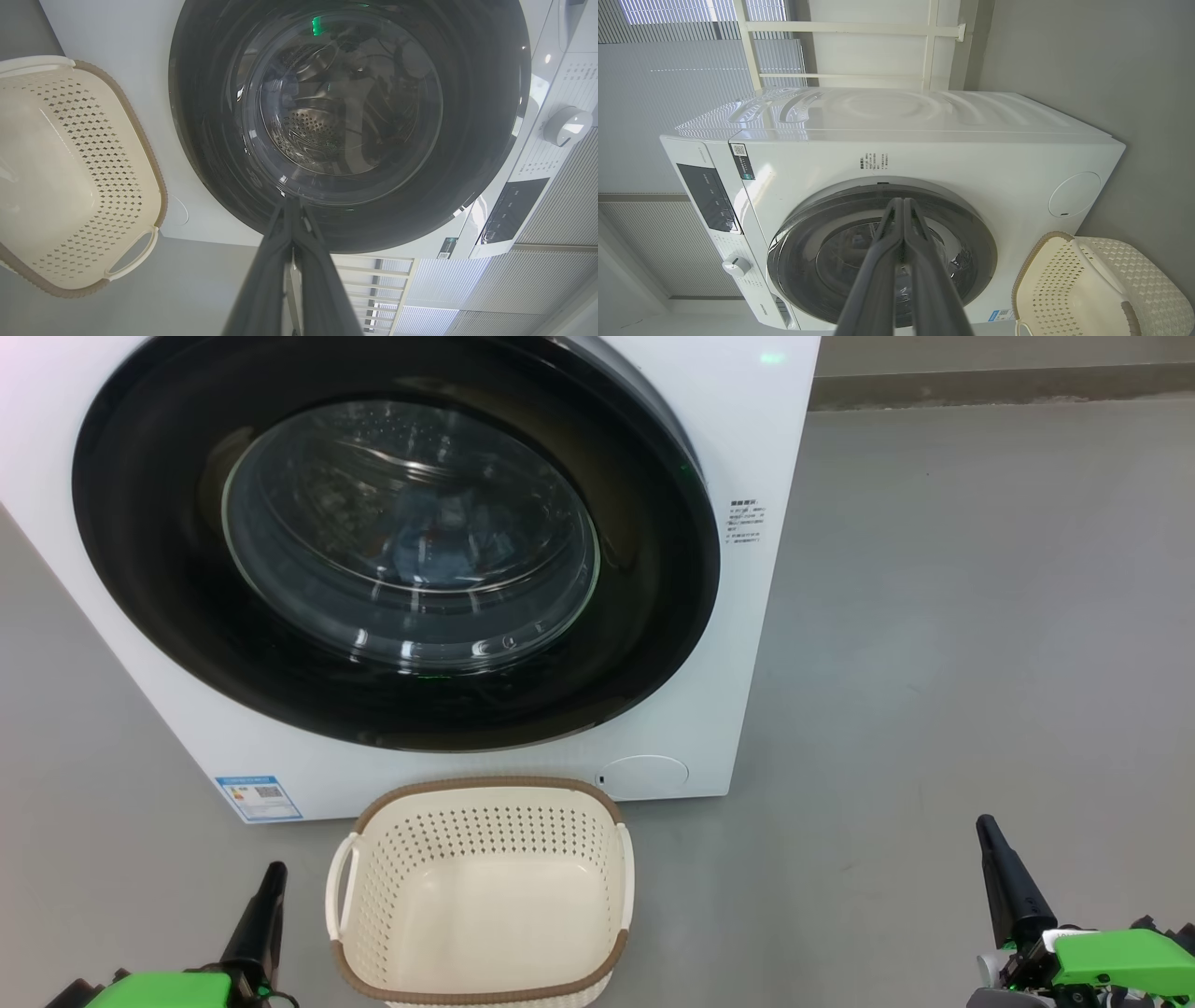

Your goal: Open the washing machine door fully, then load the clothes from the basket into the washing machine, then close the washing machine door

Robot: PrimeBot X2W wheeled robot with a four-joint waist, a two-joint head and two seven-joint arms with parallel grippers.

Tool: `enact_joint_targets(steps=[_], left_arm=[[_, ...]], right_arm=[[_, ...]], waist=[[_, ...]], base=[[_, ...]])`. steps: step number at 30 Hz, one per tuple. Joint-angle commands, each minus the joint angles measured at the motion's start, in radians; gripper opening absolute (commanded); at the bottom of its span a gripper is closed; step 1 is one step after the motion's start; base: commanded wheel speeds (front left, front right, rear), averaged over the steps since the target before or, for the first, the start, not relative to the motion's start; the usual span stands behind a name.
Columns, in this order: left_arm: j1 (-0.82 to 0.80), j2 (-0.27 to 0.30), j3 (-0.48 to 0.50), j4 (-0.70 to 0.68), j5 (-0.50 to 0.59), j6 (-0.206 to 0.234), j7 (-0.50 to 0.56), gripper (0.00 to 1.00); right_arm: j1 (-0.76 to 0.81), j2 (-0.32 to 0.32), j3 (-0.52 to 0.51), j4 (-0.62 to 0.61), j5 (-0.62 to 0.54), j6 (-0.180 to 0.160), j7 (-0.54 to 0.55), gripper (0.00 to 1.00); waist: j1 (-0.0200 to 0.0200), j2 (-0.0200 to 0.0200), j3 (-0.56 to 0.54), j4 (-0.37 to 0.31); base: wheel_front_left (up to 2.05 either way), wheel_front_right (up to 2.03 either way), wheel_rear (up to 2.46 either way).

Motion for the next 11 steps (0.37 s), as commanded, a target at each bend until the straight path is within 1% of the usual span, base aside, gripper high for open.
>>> enact_joint_targets(steps=[1,11], left_arm=[[-0.042,0.022,0.035,-0.020,-0.009,-0.010,0.006,0.00],[-0.042,0.022,0.035,-0.020,-0.009,-0.010,0.006,0.00]], right_arm=[[-0.045,-0.003,0.021,-0.024,-0.001,0.002,0.006,0.00],[-0.045,-0.002,0.020,-0.024,-0.002,0.002,0.006,0.00]], waist=[[0.0000,0.0000,0.000,0.000],[0.0000,0.0000,0.000,0.000]], base=[[0.00,0.00,0.00],[0.00,0.00,0.00]])
